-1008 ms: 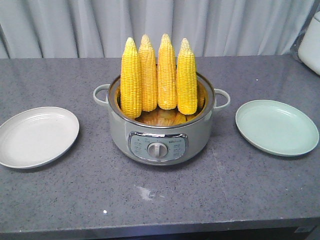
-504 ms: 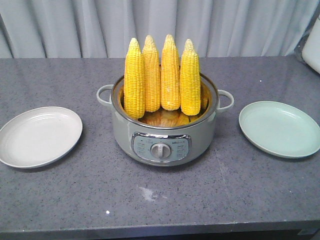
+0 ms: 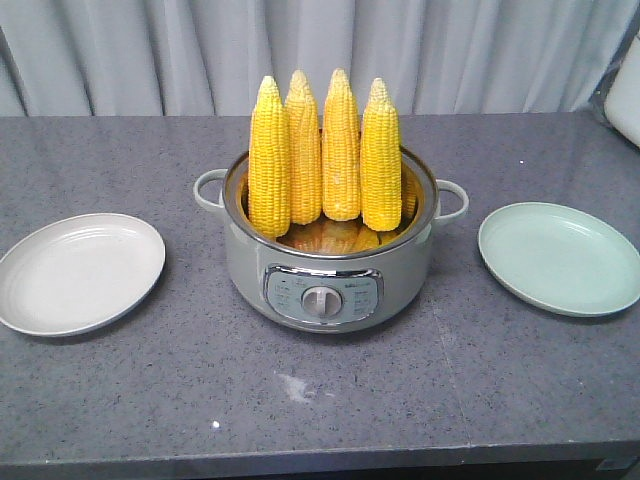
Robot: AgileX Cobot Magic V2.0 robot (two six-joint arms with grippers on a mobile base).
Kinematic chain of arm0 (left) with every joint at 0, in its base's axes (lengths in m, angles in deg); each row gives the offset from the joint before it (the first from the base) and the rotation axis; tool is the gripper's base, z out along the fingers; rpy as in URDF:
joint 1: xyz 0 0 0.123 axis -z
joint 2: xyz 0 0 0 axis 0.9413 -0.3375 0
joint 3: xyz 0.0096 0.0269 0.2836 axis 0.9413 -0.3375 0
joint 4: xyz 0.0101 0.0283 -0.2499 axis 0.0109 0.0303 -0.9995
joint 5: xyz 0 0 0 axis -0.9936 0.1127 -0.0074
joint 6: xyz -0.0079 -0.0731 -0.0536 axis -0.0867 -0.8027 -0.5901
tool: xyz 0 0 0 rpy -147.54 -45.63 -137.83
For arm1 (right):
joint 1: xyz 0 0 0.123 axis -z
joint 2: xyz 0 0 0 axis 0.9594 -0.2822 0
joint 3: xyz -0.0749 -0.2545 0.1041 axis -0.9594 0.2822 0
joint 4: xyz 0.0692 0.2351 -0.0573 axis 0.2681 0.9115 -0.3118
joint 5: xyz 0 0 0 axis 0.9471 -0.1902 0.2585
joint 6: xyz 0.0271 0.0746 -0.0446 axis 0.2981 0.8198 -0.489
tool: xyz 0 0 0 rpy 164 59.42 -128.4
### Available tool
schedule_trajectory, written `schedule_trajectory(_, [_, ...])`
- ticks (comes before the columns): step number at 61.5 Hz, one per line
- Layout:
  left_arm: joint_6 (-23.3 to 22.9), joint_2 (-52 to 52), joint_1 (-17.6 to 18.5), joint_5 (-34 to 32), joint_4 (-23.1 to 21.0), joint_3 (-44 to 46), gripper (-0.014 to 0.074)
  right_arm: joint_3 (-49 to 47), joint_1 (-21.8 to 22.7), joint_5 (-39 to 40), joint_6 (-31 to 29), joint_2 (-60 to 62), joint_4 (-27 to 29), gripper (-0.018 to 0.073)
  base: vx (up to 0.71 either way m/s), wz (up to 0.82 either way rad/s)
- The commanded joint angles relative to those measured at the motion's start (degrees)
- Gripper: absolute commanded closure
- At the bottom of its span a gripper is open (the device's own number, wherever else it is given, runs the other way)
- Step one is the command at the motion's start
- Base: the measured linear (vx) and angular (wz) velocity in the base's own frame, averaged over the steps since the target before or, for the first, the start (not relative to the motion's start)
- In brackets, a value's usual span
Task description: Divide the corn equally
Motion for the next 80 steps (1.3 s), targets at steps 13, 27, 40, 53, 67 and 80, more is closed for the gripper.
schedule_trajectory(13, [-0.3,0.9,0.3,-4.3,-0.2,-0.2,0.0603,0.4,0.4,4.1,-0.1,0.3,-0.6,0.0564,0.00,0.00])
schedule_trajectory(27, [-0.3,0.9,0.3,-4.3,-0.2,-0.2,0.0603,0.4,0.4,4.1,-0.1,0.3,-0.6,0.0564,0.00,0.00])
schedule_trajectory(40, [-0.2,0.9,0.3,-4.3,-0.2,-0.2,0.0603,0.4,0.4,4.1,-0.1,0.3,-0.6,0.0564,0.00,0.00])
schedule_trajectory(53, [-0.2,0.9,0.3,-4.3,-0.2,-0.2,0.0603,0.4,0.4,4.1,-0.1,0.3,-0.6,0.0564,0.00,0.00])
schedule_trajectory(67, [-0.2,0.9,0.3,-4.3,-0.2,-0.2,0.0603,0.4,0.4,4.1,-0.1,0.3,-0.6,0.0564,0.00,0.00])
schedule_trajectory(80, [-0.2,0.9,0.3,-4.6,-0.1,-0.2,0.0603,0.4,0.4,5.0,-1.6,0.3,-0.6,0.0564,0.00,0.00])
